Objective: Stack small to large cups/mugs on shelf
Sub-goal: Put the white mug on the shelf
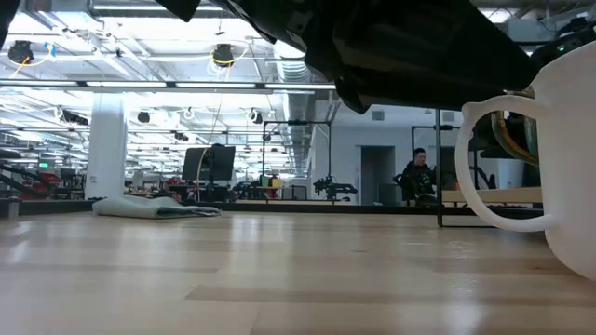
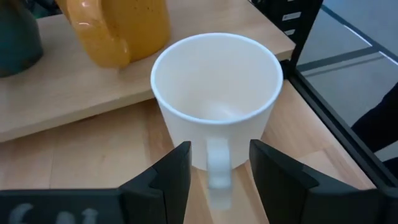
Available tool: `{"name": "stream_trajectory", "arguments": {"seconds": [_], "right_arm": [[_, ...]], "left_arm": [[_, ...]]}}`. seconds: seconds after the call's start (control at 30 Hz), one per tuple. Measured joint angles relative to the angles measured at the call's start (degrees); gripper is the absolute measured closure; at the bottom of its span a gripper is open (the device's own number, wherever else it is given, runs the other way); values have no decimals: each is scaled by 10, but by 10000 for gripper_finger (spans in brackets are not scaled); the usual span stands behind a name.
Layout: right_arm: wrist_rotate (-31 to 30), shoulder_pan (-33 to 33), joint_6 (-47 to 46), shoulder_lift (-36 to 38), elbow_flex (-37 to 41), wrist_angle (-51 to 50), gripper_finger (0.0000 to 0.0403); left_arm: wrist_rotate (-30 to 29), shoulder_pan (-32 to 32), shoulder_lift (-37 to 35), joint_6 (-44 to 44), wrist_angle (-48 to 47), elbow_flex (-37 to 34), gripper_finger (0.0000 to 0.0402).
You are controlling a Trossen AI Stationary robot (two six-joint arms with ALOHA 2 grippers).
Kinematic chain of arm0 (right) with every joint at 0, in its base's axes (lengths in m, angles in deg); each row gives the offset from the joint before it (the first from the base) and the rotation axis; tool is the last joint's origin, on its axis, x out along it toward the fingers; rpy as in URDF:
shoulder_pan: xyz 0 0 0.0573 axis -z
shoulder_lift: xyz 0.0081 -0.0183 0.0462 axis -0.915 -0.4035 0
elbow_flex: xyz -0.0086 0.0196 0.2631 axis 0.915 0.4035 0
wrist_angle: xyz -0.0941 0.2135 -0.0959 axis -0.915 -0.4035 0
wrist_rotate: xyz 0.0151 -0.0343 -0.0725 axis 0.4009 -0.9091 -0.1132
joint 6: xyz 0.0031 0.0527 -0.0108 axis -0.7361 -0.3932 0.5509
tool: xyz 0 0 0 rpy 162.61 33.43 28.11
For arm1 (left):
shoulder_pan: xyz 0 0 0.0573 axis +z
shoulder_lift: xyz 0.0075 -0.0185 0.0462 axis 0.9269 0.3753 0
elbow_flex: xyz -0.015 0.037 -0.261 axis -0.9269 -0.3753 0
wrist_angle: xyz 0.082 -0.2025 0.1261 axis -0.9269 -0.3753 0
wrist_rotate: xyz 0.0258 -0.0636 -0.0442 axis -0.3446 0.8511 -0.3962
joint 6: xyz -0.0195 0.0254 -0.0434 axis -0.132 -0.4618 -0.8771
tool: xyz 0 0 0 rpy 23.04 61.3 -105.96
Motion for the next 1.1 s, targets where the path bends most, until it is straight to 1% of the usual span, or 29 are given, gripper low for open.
{"name": "stream_trajectory", "arguments": {"seconds": [0.17,0.3,0.5,0.7,1.1], "right_arm": [[0,0,0,0,0,0,159],[0,0,0,0,0,0,159],[0,0,1,0,0,0,159],[0,0,24,0,0,0,159],[0,0,25,0,0,0,159]], "left_arm": [[13,7,0,8,0,0,246],[27,8,0,-8,-1,0,246],[28,8,0,-10,-1,0,246],[28,9,0,-10,0,0,246],[37,9,0,-6,10,0,246]]}}
